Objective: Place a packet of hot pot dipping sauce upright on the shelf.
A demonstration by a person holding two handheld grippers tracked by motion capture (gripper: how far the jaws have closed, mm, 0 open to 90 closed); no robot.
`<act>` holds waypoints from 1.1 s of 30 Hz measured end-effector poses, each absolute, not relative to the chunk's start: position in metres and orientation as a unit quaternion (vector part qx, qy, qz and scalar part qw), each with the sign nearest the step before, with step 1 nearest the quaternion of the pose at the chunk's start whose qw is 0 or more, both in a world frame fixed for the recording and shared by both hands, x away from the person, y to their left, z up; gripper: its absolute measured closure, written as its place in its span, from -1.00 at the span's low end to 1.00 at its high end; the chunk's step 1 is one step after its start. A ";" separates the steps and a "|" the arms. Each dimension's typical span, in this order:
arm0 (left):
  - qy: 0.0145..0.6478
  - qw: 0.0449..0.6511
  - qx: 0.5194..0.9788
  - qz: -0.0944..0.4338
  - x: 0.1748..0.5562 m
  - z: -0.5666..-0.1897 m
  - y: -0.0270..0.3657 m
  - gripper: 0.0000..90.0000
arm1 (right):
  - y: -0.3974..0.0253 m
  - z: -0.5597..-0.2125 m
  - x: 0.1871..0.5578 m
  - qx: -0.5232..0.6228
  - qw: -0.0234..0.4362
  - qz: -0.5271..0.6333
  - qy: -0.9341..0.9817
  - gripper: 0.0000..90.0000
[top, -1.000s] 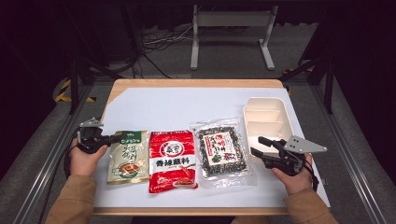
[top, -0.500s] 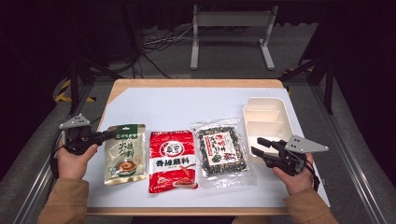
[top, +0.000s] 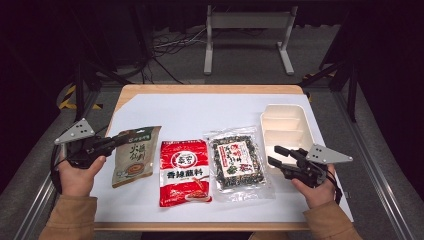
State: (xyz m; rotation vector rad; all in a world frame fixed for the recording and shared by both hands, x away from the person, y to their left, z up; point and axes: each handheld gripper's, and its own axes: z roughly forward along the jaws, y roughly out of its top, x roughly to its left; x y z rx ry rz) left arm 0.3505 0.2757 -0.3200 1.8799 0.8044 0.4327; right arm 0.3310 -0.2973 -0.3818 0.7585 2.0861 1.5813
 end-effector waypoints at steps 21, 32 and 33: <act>0.228 0.549 0.790 0.150 0.349 -0.295 0.211 1.00 | -0.308 -0.358 0.323 0.255 0.200 0.557 0.765 0.33; 0.182 0.554 0.802 0.127 0.355 -0.290 0.172 1.00 | -0.325 -0.348 0.309 0.256 0.194 0.559 0.765 0.34; 0.180 0.554 0.803 0.126 0.355 -0.290 0.170 1.00 | -0.325 -0.347 0.308 0.254 0.187 0.562 0.765 0.34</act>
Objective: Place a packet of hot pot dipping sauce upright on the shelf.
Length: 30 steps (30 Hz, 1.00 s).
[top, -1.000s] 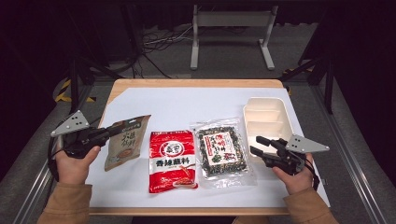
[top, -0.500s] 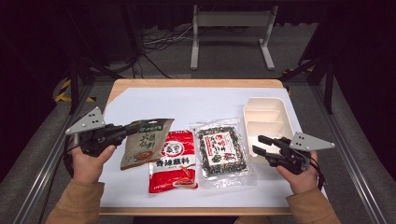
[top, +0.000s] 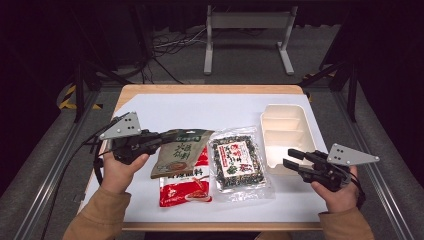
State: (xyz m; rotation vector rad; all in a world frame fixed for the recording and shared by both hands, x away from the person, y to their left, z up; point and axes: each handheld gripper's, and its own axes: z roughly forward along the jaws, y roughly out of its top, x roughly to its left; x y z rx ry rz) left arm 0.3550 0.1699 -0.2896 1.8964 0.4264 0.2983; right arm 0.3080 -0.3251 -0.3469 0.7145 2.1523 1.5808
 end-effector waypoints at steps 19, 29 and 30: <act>0.151 0.565 0.805 0.100 0.362 -0.289 0.131 1.00 | -0.290 -0.326 0.303 0.208 0.163 0.530 0.806 0.32; 0.147 0.561 0.809 0.092 0.359 -0.293 0.126 1.00 | -0.265 -0.304 0.321 0.176 0.138 0.476 0.850 0.28; 0.145 0.560 0.810 0.093 0.360 -0.293 0.126 1.00 | -0.263 -0.301 0.323 0.173 0.136 0.472 0.854 0.28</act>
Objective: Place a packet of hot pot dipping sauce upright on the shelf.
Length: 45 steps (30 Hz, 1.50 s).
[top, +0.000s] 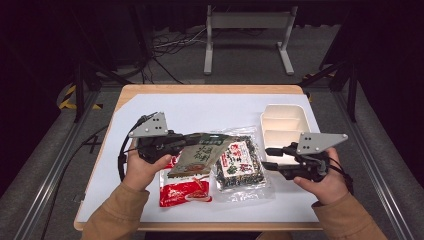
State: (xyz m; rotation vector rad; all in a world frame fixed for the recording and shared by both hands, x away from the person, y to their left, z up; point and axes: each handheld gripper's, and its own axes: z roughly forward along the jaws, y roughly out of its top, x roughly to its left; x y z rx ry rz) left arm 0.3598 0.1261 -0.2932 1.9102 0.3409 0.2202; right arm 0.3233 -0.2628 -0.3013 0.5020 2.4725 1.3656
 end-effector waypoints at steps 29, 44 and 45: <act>0.147 0.560 0.811 0.087 0.355 -0.293 0.132 1.00 | -0.195 -0.246 0.383 0.109 0.085 0.430 0.892 0.17; 0.141 0.562 0.811 0.079 0.353 -0.294 0.130 1.00 | -0.157 -0.262 0.400 0.072 0.051 0.405 0.910 0.12; 0.140 0.564 0.810 0.078 0.353 -0.294 0.130 1.00 | -0.153 -0.266 0.402 0.067 0.041 0.409 0.909 0.13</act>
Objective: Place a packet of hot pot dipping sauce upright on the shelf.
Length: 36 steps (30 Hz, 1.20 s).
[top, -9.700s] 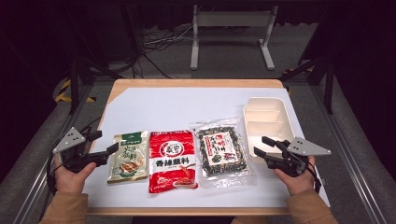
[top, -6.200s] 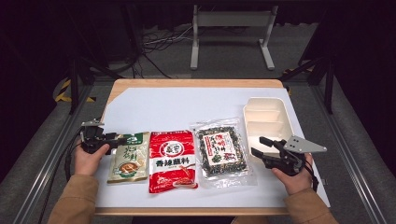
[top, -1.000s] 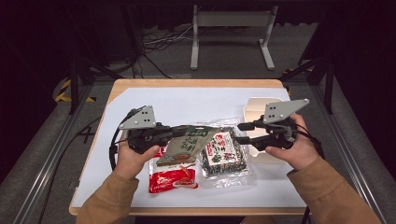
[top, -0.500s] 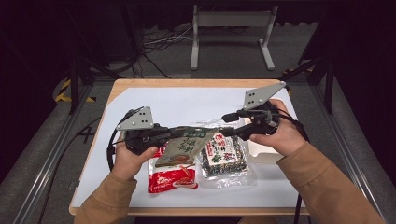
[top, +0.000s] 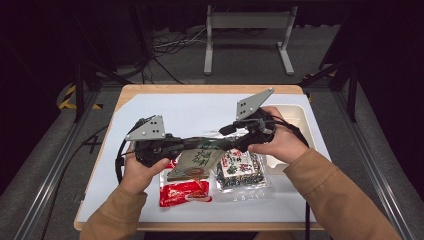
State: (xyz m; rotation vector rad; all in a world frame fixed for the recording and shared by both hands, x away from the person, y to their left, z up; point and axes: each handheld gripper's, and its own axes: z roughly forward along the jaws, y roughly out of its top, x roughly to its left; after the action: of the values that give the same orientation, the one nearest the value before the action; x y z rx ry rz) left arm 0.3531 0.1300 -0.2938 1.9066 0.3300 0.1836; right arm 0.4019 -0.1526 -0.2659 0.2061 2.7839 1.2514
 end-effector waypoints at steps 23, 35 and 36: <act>0.132 0.563 0.812 0.076 0.347 -0.294 0.126 1.00 | -0.124 -0.285 0.403 0.013 0.025 0.354 0.935 0.71; 0.136 0.568 0.808 0.079 0.348 -0.294 0.129 0.99 | -0.122 -0.280 0.402 0.005 0.013 0.338 0.941 0.99; 0.136 0.567 0.809 0.079 0.348 -0.294 0.130 0.99 | -0.122 -0.279 0.402 0.004 0.011 0.336 0.942 0.99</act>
State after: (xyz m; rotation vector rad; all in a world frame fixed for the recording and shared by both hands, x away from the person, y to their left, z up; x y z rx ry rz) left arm 0.3479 0.1297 -0.2936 1.9001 0.3193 0.1852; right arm 0.4019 -0.1215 -0.2787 0.0129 2.9386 1.0501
